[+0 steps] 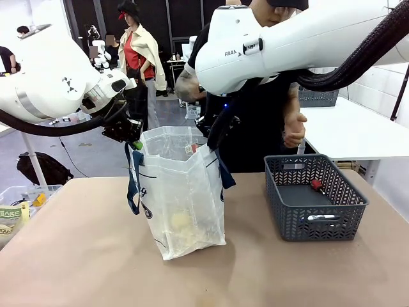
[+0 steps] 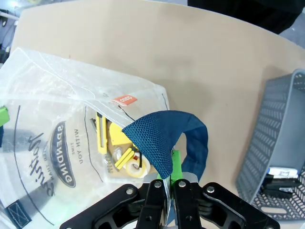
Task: Transfer purchased items from the store into the shopping bag.
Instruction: Move the Reusable shopping bag to the right side of the table.
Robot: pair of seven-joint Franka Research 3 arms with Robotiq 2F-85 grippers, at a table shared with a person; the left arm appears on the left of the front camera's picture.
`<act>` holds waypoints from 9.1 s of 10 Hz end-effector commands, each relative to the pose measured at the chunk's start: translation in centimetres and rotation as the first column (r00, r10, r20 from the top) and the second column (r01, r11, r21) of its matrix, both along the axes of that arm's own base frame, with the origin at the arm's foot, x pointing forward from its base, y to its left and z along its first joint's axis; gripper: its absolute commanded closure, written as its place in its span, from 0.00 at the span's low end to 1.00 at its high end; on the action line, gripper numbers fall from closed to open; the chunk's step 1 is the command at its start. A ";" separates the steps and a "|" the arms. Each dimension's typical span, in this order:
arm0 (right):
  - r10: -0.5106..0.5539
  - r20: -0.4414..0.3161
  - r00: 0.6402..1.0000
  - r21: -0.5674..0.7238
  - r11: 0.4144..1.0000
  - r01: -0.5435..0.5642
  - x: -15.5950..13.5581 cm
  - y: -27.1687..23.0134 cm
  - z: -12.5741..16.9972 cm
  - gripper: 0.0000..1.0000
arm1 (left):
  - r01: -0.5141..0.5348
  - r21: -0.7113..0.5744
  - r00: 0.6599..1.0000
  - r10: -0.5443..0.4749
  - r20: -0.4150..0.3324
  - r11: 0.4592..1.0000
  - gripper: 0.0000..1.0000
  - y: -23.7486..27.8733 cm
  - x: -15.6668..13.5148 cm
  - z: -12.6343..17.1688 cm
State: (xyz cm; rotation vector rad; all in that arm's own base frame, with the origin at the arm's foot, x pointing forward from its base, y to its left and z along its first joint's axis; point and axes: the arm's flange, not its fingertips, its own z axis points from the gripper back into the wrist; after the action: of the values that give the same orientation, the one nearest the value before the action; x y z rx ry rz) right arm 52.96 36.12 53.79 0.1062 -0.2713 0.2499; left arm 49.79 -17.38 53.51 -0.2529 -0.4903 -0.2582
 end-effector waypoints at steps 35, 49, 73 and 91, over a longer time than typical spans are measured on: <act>0.014 -0.010 1.000 0.015 1.000 -0.014 0.0 -0.2 0.1 1.00 | -0.010 -0.016 1.000 0.010 -0.001 1.000 1.00 0.2 -0.2 0.2; 0.014 -0.010 1.000 0.015 1.000 -0.014 0.0 -0.2 0.1 1.00 | -0.010 -0.016 1.000 0.010 -0.001 1.000 1.00 0.2 -0.2 0.2; 0.374 -0.084 0.924 -0.151 0.911 -0.383 -1.1 3.2 1.0 1.00 | 0.082 -0.262 0.990 -0.108 -0.087 0.962 1.00 -0.3 4.8 -0.2; 0.781 -0.154 0.606 -0.305 0.546 -0.781 -1.0 8.0 -0.3 1.00 | 0.285 -0.568 0.939 -0.343 0.005 0.772 0.28 -2.2 7.3 -3.8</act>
State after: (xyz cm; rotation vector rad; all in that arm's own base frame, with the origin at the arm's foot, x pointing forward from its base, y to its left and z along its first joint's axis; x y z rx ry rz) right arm 52.21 43.40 53.44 -0.1422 -0.1581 1.1260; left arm 55.88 -19.66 49.35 -0.8758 -0.3805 -0.4155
